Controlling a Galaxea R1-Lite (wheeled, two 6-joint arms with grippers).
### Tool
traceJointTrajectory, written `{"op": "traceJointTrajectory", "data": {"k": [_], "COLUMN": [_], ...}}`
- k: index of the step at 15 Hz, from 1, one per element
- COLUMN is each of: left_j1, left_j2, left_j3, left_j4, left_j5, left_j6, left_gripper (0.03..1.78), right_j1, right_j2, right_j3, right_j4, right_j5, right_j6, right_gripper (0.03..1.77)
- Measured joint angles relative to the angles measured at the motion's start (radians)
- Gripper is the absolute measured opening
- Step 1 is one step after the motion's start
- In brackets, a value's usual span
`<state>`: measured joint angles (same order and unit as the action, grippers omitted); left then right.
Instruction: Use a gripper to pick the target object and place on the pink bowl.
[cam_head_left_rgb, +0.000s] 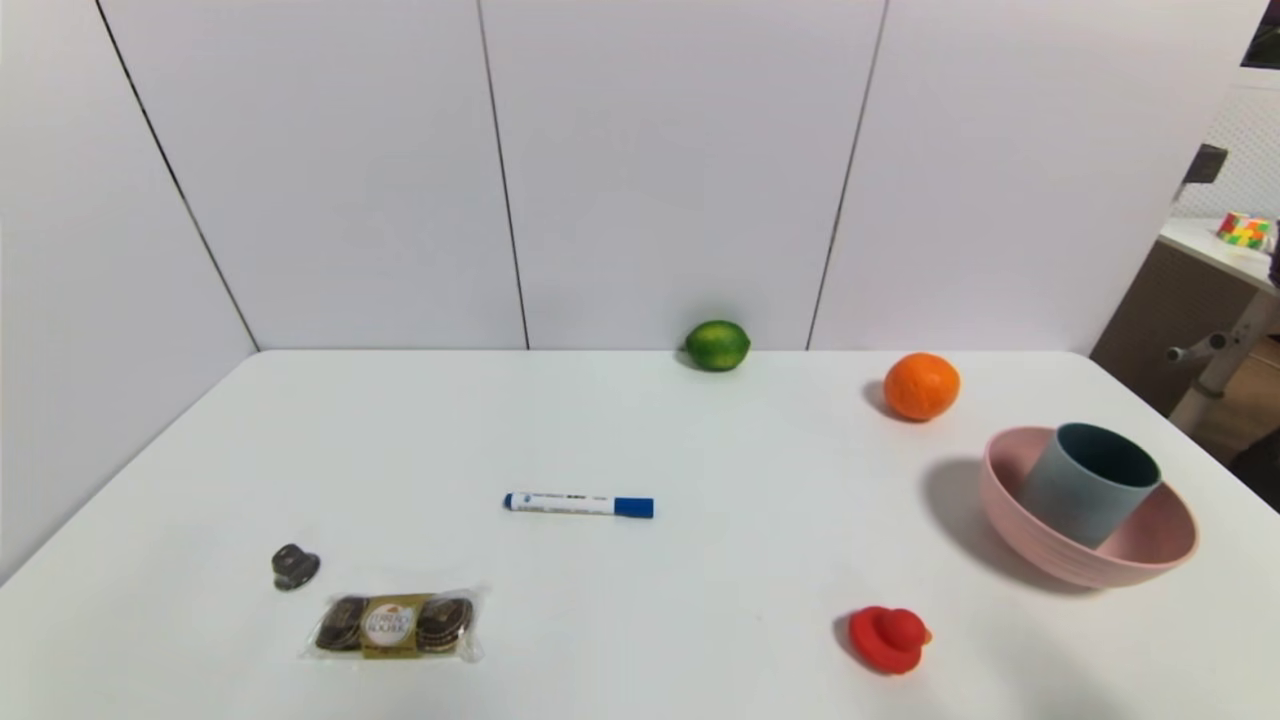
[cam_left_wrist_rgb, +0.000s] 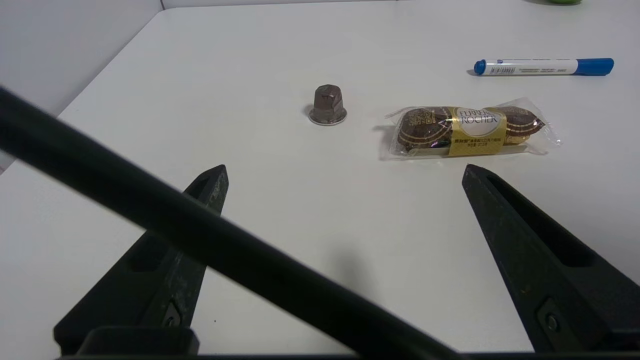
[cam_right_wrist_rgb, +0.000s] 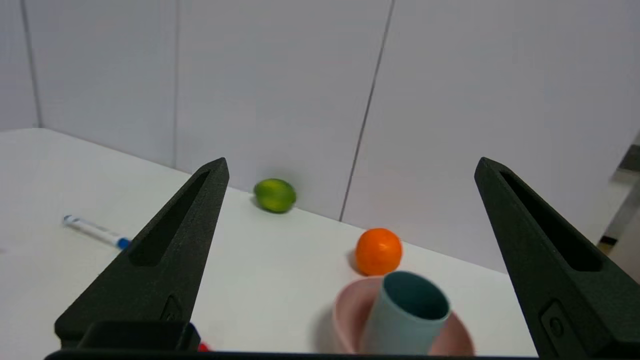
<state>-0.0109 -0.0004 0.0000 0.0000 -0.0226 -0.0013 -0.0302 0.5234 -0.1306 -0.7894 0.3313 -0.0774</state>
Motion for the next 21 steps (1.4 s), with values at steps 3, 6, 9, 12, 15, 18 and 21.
{"op": "traceJointTrajectory", "data": {"k": [3,6,9,12,15,18,21], "left_j1": [0.000,0.000,0.000,0.000,0.000,0.000,0.000], "left_j2": [0.000,0.000,0.000,0.000,0.000,0.000,0.000], "left_j3": [0.000,0.000,0.000,0.000,0.000,0.000,0.000], "left_j4": [0.000,0.000,0.000,0.000,0.000,0.000,0.000], "left_j5": [0.000,0.000,0.000,0.000,0.000,0.000,0.000], "left_j6": [0.000,0.000,0.000,0.000,0.000,0.000,0.000], "left_gripper": [1.69,1.69,1.69,1.69,1.69,1.69,1.69], "right_j1": [0.071,0.086,0.047,0.033,0.030,0.030,0.030], "right_j2": [-0.159,-0.225,-0.271,-0.371,-0.478,-0.513,-0.523], "right_j3": [0.087,0.115,0.126,0.129,0.130,0.130,0.131], "right_j4": [0.135,0.239,0.266,0.376,0.561,0.602,0.700], "right_j5": [-0.062,-0.076,-0.070,-0.065,-0.083,-0.157,-0.288], "right_j6": [-0.004,-0.006,-0.008,-0.013,-0.030,-0.030,-0.035], "right_gripper": [1.69,1.69,1.69,1.70,1.70,1.70,1.70]}}
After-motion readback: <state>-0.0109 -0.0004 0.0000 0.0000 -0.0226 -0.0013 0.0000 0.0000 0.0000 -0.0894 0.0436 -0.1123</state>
